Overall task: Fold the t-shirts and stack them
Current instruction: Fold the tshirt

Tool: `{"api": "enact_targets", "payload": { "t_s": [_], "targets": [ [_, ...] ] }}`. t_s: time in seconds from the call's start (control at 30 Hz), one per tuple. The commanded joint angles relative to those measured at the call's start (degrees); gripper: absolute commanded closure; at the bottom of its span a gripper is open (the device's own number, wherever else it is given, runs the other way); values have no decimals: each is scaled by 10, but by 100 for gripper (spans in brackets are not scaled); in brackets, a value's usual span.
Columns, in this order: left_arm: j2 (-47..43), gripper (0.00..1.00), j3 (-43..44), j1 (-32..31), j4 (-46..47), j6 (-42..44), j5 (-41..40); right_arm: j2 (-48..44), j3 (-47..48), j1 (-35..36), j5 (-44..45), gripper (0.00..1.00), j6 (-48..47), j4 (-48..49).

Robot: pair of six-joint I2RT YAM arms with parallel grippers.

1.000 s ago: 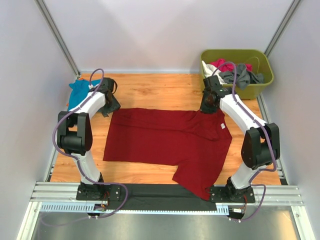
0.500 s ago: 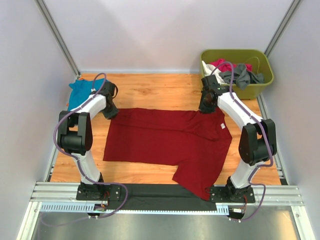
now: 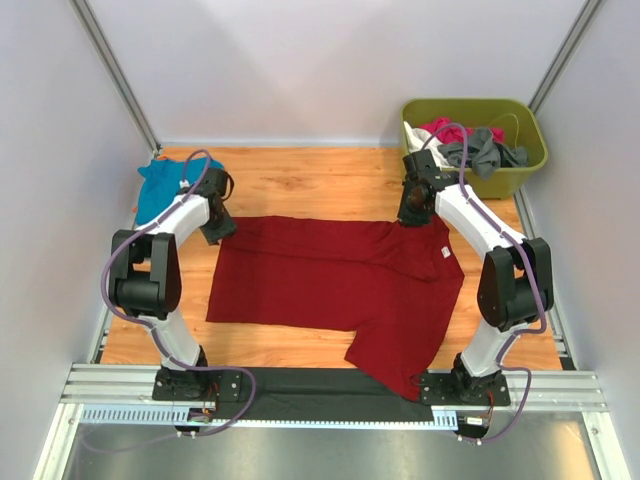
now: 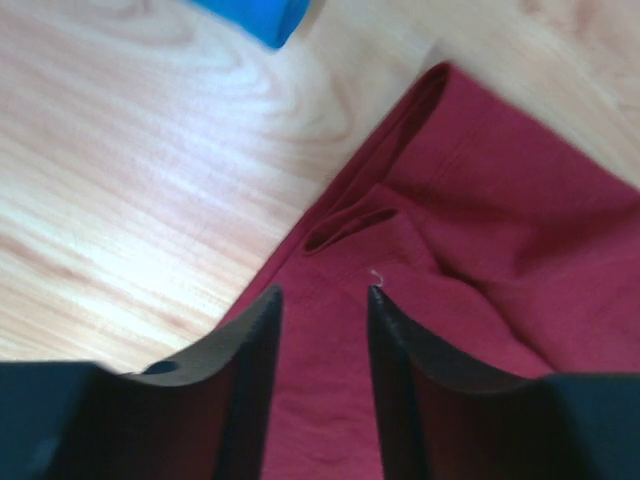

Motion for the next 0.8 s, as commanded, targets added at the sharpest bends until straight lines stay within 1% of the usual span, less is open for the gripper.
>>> {"api": "enact_targets", "payload": {
  "t_s": [0.0, 0.23, 0.4, 0.53, 0.6, 0.63, 0.67, 0.77],
  "targets": [
    [-21, 50, 42, -3, 16, 9, 7, -10, 9, 1, -5, 88, 8, 3],
    [32, 48, 65, -4, 27, 26, 2, -12, 8, 2, -2, 88, 11, 9],
    [50, 48, 71, -4, 31, 27, 6, -7, 15, 2, 2, 88, 8, 2],
    [61, 50, 77, -4, 29, 27, -2, -5, 19, 2, 0, 87, 13, 3],
    [62, 58, 77, -3, 29, 27, -5, -4, 22, 2, 0, 87, 12, 2],
    [62, 64, 78, -3, 25, 25, -5, -4, 27, 2, 1, 87, 11, 2],
    [61, 74, 76, -3, 23, 24, -4, -1, 29, 1, 2, 86, 10, 0],
    [47, 82, 69, -3, 16, 19, 0, 4, 37, 2, 4, 82, 11, -4]
  ]
}}
